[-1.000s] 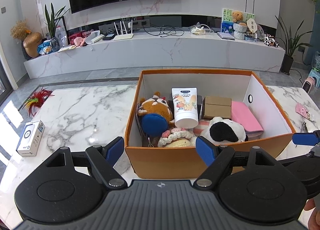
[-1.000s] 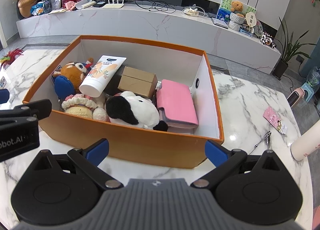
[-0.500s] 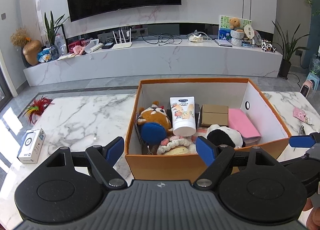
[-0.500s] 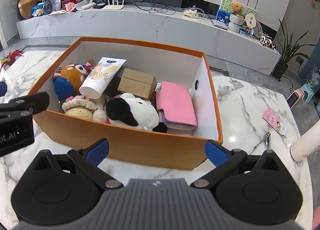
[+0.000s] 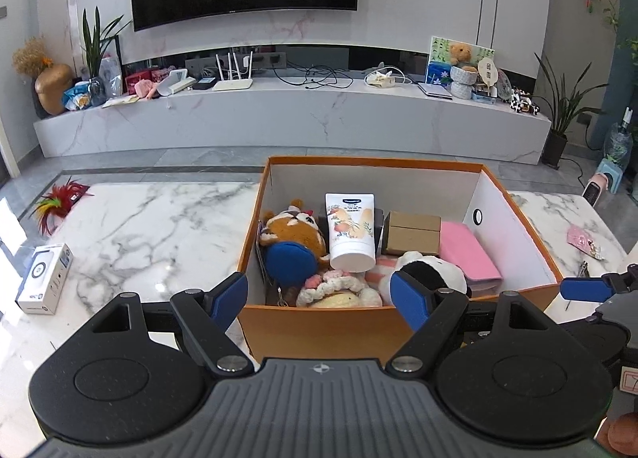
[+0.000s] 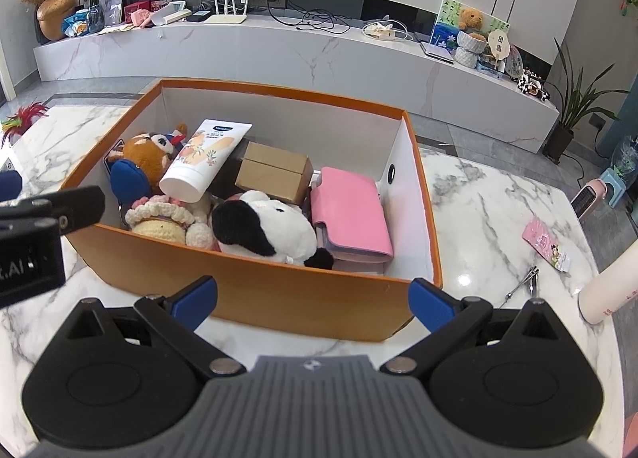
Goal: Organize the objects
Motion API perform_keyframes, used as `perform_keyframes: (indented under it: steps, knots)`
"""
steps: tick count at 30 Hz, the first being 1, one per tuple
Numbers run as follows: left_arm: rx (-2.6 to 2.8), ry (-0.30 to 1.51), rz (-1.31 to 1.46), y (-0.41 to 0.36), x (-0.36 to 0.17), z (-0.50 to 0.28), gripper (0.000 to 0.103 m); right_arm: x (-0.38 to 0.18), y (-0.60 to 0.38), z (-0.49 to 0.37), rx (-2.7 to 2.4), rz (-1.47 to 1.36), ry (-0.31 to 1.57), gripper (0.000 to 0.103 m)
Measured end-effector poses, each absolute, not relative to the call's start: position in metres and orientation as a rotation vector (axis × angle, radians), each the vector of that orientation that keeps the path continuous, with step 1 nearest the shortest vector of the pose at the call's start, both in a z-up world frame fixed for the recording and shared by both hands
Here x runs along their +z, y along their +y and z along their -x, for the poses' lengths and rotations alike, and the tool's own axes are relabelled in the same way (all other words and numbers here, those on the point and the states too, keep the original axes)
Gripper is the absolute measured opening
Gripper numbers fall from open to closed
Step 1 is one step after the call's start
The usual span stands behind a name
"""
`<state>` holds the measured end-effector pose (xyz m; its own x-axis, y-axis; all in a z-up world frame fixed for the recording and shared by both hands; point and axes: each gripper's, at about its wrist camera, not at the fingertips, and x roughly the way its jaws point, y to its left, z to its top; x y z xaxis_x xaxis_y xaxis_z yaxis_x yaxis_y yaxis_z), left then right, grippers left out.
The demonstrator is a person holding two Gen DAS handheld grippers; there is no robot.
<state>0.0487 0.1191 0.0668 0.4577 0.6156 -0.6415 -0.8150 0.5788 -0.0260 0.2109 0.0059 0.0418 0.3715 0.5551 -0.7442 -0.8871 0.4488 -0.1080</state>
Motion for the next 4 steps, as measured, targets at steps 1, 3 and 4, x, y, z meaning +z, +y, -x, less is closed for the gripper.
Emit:
perform_keyframes:
  steps: [1, 3, 4]
  knots:
    - [0.901, 0.625, 0.357, 0.1190, 0.0663, -0.0483, 0.095, 0.0417, 0.0057, -0.2102, 0.987, 0.555, 0.696, 0.102]
    - [0.901, 0.616, 0.363, 0.1185, 0.0656, -0.0473, 0.095, 0.0409, 0.0054, -0.2093, 0.985, 0.559, 0.695, 0.102]
    - [0.905, 0.618, 0.361, 0.1184, 0.0655, -0.0476, 0.095, 0.0408, 0.0052, -0.2094, 0.986, 0.559, 0.694, 0.102]
